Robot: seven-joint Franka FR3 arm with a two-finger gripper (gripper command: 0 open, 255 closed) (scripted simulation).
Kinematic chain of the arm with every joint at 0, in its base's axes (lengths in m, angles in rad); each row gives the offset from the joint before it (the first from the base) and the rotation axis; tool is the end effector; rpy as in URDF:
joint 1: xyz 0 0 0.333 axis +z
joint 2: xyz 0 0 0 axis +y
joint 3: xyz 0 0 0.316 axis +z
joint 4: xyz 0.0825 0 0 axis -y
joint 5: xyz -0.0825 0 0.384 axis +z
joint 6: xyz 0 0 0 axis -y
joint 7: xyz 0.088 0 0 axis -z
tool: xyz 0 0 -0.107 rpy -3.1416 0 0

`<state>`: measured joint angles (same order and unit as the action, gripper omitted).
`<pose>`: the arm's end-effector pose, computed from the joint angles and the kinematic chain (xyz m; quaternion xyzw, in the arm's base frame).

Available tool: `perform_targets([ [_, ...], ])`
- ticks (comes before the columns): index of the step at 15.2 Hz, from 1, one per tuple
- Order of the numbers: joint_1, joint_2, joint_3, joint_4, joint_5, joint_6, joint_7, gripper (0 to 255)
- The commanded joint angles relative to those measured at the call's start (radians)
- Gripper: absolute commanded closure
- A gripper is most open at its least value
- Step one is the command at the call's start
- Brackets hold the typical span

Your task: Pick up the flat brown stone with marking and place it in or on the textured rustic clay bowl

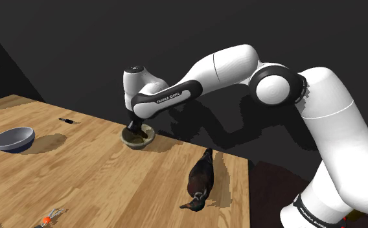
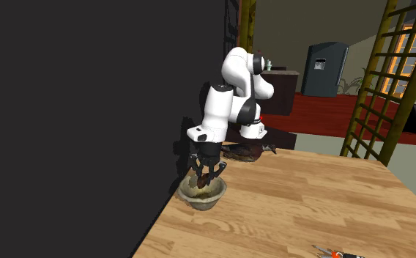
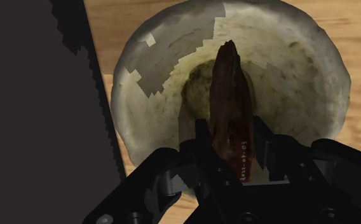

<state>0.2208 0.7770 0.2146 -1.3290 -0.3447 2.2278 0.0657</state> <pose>0.7036 0.2727 0.2893 0.9652 0.2418 0.0858 0.0510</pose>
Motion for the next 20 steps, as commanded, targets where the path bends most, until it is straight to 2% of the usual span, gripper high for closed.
perform_targets([
  [1, 0.000, 0.000, 0.000, -0.001, 0.000, 0.000, 0.000, 255],
  [3, 0.000, 0.000, 0.000, -0.001, 0.000, 0.000, 0.000, 255],
  [4, 0.000, 0.000, 0.000, -0.001, 0.000, 0.000, 0.000, 0],
  [9, 0.000, 0.000, 0.000, -0.001, 0.000, 0.001, 0.000, 0],
  [13, -0.003, -0.084, 0.016, -0.017, 0.017, -0.068, -0.007, 0],
  [20, -0.003, -0.084, 0.016, -0.017, 0.017, -0.068, -0.007, 0],
])
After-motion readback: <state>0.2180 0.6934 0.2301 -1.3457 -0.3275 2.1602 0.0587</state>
